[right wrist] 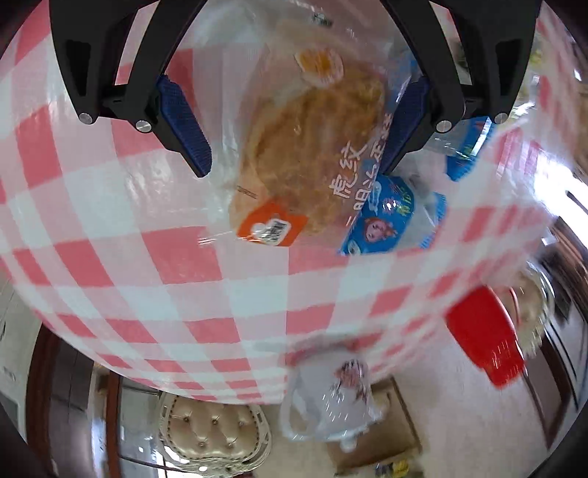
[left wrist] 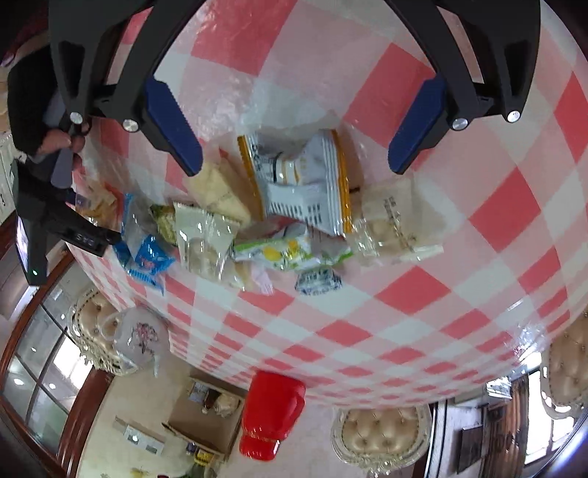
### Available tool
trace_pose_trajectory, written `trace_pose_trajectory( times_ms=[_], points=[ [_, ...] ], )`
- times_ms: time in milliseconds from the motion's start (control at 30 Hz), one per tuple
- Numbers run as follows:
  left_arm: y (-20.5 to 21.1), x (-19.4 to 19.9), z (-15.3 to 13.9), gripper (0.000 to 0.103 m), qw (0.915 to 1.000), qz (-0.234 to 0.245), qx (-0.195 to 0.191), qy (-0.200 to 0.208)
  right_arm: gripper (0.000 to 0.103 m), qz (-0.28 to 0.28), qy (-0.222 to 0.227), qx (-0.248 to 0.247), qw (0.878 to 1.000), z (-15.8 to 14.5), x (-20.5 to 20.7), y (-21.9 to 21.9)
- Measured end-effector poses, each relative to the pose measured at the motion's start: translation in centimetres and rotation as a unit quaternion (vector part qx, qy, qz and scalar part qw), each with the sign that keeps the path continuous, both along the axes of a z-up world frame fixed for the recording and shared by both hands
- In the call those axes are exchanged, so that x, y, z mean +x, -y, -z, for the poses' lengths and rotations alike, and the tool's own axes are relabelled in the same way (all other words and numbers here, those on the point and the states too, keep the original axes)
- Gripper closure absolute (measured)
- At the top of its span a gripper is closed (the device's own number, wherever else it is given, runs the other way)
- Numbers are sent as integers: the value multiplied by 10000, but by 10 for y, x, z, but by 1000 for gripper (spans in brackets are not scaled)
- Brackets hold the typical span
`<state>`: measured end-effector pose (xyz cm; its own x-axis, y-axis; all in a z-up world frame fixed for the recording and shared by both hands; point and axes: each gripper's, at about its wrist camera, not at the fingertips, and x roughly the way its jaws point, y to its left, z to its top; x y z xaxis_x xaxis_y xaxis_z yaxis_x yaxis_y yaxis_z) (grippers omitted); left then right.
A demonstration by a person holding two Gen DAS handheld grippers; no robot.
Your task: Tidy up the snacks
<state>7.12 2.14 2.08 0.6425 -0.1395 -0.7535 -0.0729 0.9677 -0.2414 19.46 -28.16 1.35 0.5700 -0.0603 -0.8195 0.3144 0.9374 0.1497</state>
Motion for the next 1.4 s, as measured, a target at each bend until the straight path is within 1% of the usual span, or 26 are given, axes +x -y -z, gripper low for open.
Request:
trace_pose_trajectory(
  times_ms=[33,67,100,133,200,233,300,400,500,600,633,667,700,733,800,833,867,933,1000,1167,1200,1233,1333,1400],
  points=[
    [0,-1,0,2,10000,23,6,-8,14,-74,-58,-10,10000,3,0,0],
    [-1,-2,1,2,10000,12,39,-4,16,-176,-28,-41,9998,3,-3,0],
    [-2,-2,1,2,10000,-4,52,-2,20,-315,2,-51,9995,3,-9,2],
    [-5,-3,1,2,10000,-21,28,-16,31,-382,47,-50,9992,2,-15,4],
    [-10,-4,3,2,10000,-51,-31,-76,47,-483,126,-29,9987,0,-34,15],
    [-14,-4,4,2,9999,-93,-69,-125,52,-533,133,5,9985,-1,-41,19],
    [-18,-3,6,2,9997,-143,-140,-164,53,-533,127,39,9985,-3,-60,27],
    [-17,-2,6,2,9997,-164,-53,-148,53,-755,118,73,9971,-5,-86,25],
    [-10,3,8,2,9995,-173,209,-128,52,-1016,132,45,9947,-6,-104,15],
    [-2,16,9,2,9982,-129,534,-225,52,-1149,103,17,9933,-8,-107,7],
    [0,19,10,7,9978,-94,605,-240,52,-1179,93,-8,9930,-8,-106,6],
    [2,22,9,22,9968,-101,761,-227,51,-1200,76,-71,9927,-8,-106,3],
    [4,23,9,33,9960,-75,872,-188,51,-1214,72,-94,9925,-8,-106,3],
    [8,23,8,54,9944,3,1052,-142,50,-1211,64,-114,9926,-8,-106,2],
    [10,21,7,66,9943,252,1033,-101,50,-1195,55,-113,9928,-8,-106,2],
    [10,19,7,71,9935,305,1098,-84,49,-1190,59,-106,9928,-8,-105,2],
    [9,15,6,71,9933,389,1084,-71,48,-1180,52,-112,9929,-7,-104,3],
    [7,8,6,71,9932,505,1048,-69,42,-1131,47,-151,9935,-6,-103,5],
    [8,5,6,71,9931,581,1019,-61,39,-1095,54,-159,9938,-4,-100,7],
    [20,3,6,71,9917,871,946,-20,40,-1168,152,-223,9928,-4,-97,5],
    [19,2,4,71,9921,890,890,5,45,-1212,197,-180,9923,-5,-97,6],
    [17,1,1,71,9928,891,794,47,54,-1248,225,-153,9918,-5,-98,6],
    [9,-4,-12,71,9944,943,417,216,57,-1305,411,-155,9905,-10,-104,4],
    [3,-10,-27,71,9942,972,120,436,58,-1344,517,-181,9894,-14,-108,1]
  ],
)
